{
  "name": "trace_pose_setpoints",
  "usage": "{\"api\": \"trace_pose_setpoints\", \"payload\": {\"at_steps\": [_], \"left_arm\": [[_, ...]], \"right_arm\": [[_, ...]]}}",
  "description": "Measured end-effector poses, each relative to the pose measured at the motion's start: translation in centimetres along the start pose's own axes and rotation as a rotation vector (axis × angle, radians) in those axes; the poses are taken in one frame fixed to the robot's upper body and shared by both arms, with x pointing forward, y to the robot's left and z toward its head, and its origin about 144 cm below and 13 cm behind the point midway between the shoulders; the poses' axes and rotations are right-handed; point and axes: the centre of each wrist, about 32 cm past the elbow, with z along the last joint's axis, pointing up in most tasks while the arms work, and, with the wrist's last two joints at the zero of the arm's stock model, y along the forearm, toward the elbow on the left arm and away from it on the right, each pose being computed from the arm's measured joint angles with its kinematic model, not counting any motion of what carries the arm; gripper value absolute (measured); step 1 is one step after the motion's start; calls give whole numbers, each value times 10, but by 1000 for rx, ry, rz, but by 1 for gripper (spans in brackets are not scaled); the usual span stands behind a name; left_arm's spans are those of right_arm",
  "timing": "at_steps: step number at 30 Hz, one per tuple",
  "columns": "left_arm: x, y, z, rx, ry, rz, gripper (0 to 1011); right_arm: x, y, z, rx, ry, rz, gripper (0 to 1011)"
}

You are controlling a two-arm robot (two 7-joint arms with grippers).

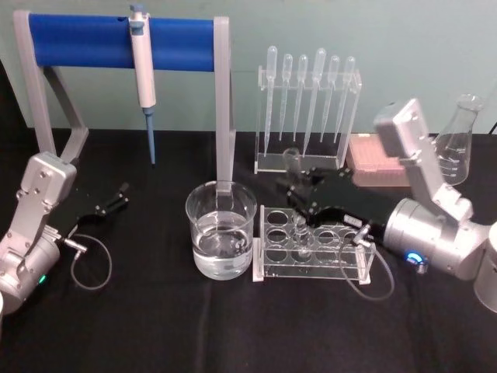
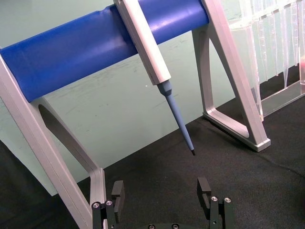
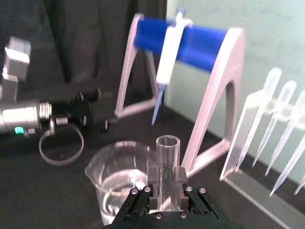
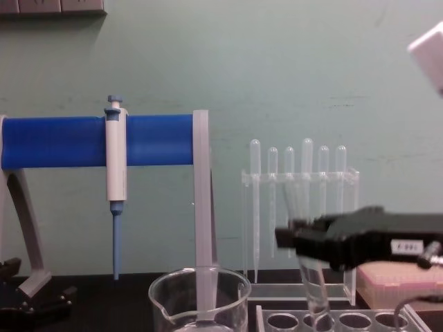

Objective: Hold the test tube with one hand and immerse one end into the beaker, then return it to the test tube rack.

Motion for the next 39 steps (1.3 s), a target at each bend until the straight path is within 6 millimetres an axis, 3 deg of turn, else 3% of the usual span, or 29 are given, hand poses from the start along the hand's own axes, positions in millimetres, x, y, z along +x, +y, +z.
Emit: {"api": "trace_pose_setpoints", "payload": {"at_steps": [11,39], "left_arm": [[0,0,0,0,0,0,1000],[0,0,0,0,0,0,1000]], "right_arm": [[-11,-21,19,166,23,-82,226],[-12,-23,20,184,27,-98,226]]}}
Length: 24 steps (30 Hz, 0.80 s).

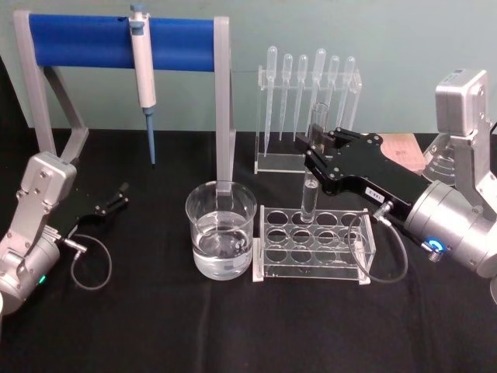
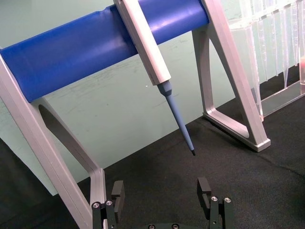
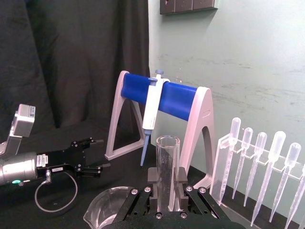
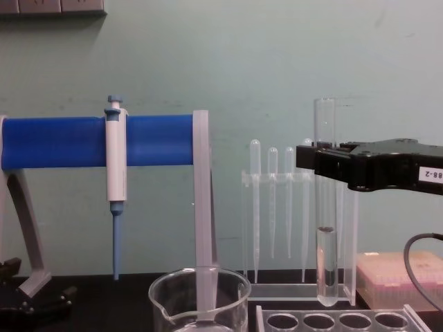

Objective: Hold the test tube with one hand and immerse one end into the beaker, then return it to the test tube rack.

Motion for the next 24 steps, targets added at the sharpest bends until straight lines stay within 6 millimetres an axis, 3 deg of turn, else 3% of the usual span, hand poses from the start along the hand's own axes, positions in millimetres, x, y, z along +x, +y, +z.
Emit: {"api": "trace_pose_setpoints", "payload": {"at_steps": [24], "left_arm": [[0,0,0,0,0,0,1000]], "right_arm": [[0,0,0,-1,0,0,226]]}}
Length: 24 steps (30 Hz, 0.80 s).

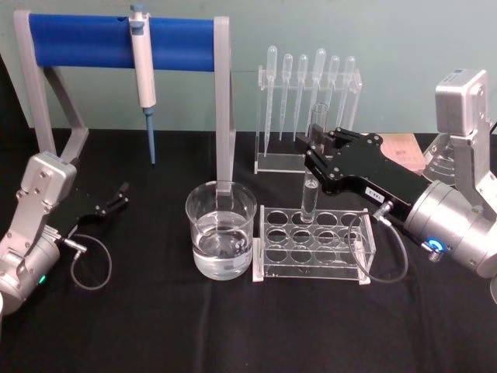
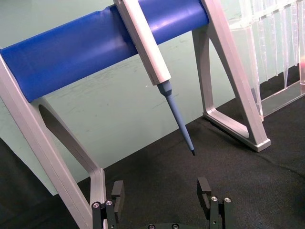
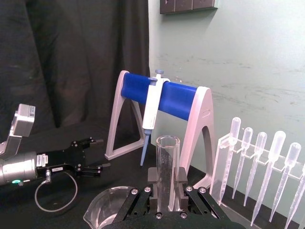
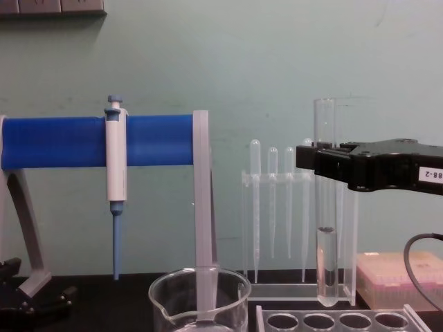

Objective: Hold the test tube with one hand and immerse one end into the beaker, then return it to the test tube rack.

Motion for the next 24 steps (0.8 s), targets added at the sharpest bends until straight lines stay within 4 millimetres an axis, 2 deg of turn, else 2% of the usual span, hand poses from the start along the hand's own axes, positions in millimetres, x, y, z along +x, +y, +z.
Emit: {"api": "trace_pose_setpoints", "payload": {"at_steps": [24], "left_arm": [[0,0,0,0,0,0,1000]], "right_arm": [[0,0,0,0,0,0,225]]}}
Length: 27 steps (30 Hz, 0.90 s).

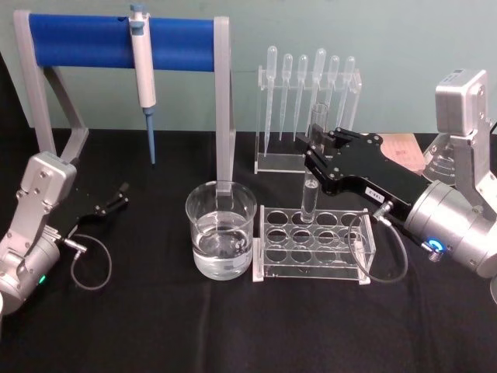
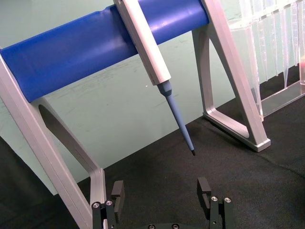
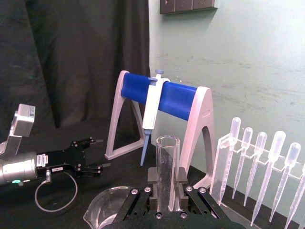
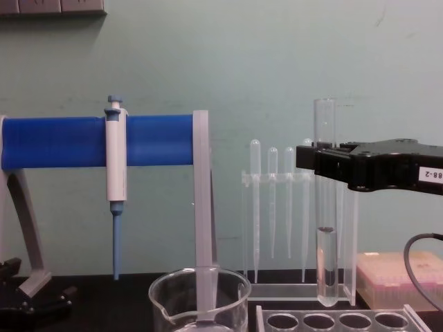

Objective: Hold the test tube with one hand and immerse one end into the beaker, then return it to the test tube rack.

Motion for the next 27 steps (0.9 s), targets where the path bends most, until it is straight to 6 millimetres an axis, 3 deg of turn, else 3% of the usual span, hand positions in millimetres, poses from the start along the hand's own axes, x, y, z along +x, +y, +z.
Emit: {"api": "trace_pose_setpoints", "payload": {"at_steps": [27], "left_arm": [[0,0,0,0,0,0,1000]], "right_arm": [[0,0,0,0,0,0,226]]}}
